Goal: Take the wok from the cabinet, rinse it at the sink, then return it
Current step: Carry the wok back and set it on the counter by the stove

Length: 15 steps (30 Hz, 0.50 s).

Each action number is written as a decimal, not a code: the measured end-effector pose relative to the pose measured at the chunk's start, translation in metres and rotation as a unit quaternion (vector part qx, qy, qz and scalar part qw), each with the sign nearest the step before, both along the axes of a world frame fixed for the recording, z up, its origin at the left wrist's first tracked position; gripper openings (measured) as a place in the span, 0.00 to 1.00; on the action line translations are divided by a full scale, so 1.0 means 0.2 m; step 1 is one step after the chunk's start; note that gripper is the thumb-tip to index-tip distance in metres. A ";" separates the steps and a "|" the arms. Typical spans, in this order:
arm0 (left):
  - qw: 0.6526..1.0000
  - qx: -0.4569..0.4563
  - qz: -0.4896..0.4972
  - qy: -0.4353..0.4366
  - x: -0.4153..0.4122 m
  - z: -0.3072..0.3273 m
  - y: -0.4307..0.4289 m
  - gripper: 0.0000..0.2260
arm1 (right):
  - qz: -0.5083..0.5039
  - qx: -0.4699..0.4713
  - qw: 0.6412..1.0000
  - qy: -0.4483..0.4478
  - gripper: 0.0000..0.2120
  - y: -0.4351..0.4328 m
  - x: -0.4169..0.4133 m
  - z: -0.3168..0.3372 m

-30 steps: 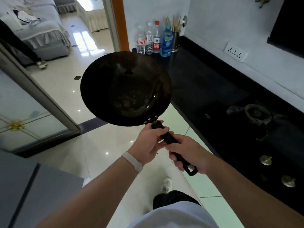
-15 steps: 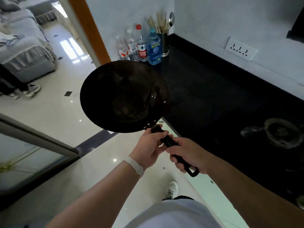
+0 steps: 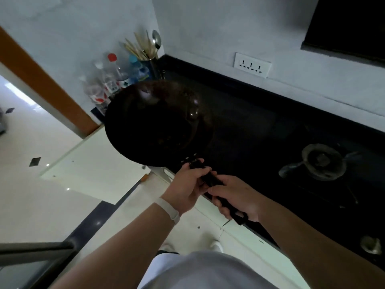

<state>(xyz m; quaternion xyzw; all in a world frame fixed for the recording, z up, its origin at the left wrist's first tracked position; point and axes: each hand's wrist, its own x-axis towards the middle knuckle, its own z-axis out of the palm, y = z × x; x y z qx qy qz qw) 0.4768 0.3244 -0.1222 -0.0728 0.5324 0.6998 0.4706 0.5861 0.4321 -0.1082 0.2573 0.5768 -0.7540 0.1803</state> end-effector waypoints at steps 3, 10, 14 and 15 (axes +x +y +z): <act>0.999 -0.001 -0.034 -0.004 -0.06 -0.02 0.05 0.15 | -0.040 -0.005 0.999 -0.004 0.11 0.00 -0.01 0.00; 0.989 0.025 -0.141 -0.045 -0.32 -0.08 0.14 0.12 | -0.142 0.002 0.990 -0.014 0.07 -0.04 -0.18 -0.04; 0.977 0.024 -0.207 -0.052 -0.56 -0.10 0.13 0.14 | -0.204 0.014 0.979 -0.025 0.05 -0.14 -0.39 -0.04; 0.974 0.024 -0.221 -0.054 -0.62 -0.10 0.13 0.14 | -0.221 0.018 0.975 -0.028 0.05 -0.17 -0.45 -0.04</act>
